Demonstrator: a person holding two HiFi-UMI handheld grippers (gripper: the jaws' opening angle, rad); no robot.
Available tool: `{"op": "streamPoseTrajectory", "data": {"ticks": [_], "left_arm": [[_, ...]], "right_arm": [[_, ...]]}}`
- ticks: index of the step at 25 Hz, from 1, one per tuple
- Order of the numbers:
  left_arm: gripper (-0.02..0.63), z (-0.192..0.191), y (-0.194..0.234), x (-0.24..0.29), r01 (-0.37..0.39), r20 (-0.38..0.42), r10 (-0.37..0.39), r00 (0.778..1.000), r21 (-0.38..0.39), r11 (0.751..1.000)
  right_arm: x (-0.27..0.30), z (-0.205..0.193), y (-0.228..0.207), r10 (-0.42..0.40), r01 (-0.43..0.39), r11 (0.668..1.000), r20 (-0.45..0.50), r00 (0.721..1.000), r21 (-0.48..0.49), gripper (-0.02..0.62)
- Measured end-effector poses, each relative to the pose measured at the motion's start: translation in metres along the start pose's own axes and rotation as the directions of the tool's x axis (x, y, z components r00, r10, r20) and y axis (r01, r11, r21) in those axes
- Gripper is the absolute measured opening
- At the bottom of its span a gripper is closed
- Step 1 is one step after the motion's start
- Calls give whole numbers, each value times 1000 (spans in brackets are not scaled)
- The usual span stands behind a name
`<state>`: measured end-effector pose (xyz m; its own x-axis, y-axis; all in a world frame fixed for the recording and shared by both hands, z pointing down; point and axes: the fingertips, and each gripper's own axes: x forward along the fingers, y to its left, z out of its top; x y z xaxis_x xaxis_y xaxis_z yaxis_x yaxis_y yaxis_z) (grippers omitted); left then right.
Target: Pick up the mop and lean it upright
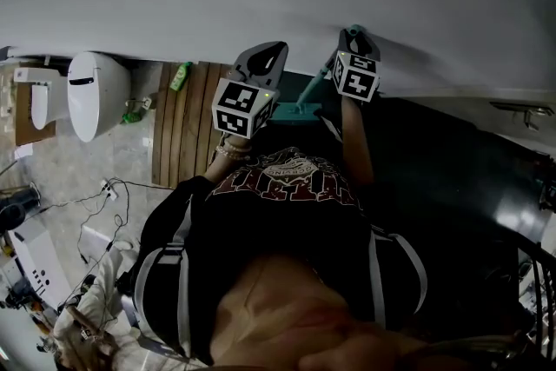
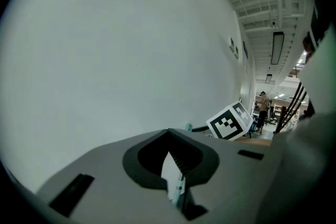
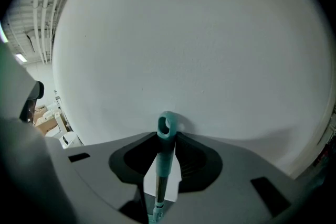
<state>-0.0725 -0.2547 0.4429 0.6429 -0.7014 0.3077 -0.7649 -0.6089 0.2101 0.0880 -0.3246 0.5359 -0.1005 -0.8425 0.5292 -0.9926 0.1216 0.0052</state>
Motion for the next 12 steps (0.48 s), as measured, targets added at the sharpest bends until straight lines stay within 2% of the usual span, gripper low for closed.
{"op": "streamPoseTrajectory", "data": {"ticks": [12], "left_arm": [[46, -1, -5, -6, 15, 1, -15, 1000, 3, 1000]], "right_arm": [[-12, -1, 14, 35, -35, 999, 12, 999, -17, 110]]}}
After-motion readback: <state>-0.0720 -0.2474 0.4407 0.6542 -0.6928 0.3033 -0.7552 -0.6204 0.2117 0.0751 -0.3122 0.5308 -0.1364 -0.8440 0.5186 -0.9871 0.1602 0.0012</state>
